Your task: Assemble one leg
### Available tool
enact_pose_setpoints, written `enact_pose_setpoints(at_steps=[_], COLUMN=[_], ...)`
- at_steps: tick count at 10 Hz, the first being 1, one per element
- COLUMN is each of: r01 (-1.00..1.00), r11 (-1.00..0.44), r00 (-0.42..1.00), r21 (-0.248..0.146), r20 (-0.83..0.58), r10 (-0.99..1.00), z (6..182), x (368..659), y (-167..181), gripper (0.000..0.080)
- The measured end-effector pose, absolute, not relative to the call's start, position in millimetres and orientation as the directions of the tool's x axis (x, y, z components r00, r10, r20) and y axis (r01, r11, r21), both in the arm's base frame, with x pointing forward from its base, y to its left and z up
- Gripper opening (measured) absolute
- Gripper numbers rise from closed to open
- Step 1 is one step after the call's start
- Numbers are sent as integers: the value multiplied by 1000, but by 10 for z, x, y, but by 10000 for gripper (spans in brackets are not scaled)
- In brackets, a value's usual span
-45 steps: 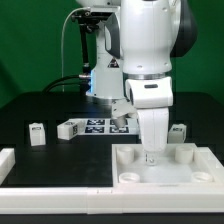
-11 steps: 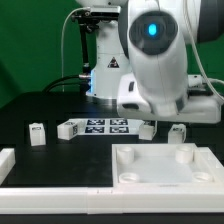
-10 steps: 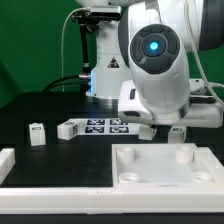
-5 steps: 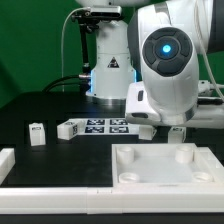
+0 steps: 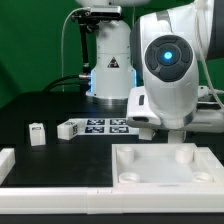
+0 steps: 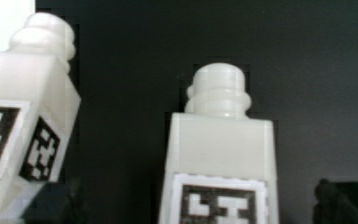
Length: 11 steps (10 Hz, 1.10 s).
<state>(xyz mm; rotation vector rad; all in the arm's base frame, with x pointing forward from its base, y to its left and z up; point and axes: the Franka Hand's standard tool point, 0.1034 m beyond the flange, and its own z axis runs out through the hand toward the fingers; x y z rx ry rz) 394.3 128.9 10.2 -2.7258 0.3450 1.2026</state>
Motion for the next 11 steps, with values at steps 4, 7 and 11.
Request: enact_pose_setpoints(at_steps=[4, 7, 11], r01=[-261, -261, -258], r11=[-965, -965, -965], r00=[656, 656, 655], r21=[-38, -38, -40], r20=[-740, -740, -741], r10=[-148, -148, -145], z=[105, 105, 116], x=[3947, 3947, 3947], y=[1307, 1307, 1301], gripper=[287, 287, 287])
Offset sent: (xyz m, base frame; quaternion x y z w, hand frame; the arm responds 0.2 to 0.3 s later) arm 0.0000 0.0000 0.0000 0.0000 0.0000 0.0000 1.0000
